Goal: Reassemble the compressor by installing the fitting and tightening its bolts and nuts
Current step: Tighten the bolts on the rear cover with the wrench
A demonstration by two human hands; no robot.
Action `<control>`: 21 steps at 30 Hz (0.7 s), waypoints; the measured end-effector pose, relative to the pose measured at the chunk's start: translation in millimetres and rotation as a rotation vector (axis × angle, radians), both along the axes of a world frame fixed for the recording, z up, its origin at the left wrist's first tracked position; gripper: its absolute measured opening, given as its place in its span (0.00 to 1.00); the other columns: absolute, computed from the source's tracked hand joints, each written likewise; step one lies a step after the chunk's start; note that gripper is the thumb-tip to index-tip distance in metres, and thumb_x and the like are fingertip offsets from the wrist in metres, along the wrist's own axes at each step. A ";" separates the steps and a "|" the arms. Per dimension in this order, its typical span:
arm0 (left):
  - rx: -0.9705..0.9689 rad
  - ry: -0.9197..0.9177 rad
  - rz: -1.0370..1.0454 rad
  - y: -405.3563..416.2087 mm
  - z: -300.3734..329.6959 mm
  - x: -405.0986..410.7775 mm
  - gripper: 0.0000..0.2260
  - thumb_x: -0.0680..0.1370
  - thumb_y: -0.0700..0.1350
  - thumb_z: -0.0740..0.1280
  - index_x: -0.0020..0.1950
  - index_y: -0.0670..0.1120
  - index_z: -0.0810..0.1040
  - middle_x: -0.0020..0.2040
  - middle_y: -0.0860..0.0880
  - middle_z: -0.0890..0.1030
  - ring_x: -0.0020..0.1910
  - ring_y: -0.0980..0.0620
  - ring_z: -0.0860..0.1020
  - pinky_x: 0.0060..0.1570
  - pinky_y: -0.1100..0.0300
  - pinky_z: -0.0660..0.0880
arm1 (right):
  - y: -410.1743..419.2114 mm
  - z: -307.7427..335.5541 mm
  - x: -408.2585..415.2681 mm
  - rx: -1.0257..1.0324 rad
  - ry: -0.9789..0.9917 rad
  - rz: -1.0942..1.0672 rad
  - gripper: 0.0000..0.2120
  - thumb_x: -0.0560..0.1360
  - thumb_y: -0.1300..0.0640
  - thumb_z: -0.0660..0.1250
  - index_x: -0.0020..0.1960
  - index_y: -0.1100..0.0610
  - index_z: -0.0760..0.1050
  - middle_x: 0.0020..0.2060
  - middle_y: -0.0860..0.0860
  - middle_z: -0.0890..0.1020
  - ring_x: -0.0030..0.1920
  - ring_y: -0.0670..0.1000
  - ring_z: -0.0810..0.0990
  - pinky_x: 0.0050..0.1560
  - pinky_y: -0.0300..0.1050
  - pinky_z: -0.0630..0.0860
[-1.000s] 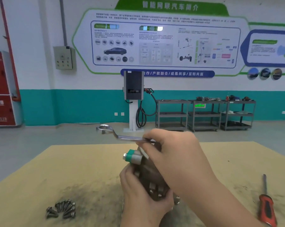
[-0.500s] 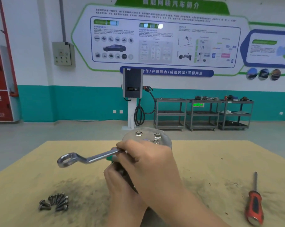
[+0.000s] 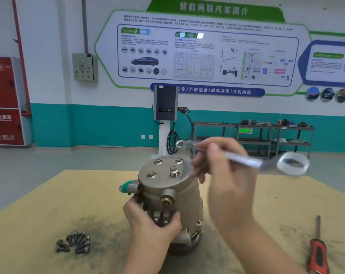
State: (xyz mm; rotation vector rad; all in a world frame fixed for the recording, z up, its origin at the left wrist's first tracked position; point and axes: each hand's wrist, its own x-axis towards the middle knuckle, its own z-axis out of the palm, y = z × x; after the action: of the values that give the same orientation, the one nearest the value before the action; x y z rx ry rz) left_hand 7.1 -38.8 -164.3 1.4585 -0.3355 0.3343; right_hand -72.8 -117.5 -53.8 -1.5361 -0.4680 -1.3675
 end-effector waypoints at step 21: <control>0.031 -0.101 -0.125 4.9 -6.9 7.8 0.34 0.65 0.29 0.76 0.60 0.46 0.59 0.59 0.46 0.65 0.54 0.49 0.74 0.43 0.76 0.71 | -50.6 14.7 12.3 0.629 0.574 0.519 0.14 0.81 0.59 0.55 0.40 0.62 0.73 0.24 0.56 0.74 0.23 0.49 0.72 0.21 0.36 0.67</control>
State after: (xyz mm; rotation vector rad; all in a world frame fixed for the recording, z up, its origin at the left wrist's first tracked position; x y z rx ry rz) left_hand 14.9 -33.8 -171.1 1.4463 -0.5135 0.3036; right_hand -60.5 -168.1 -39.2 -1.0963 -0.0455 -0.5461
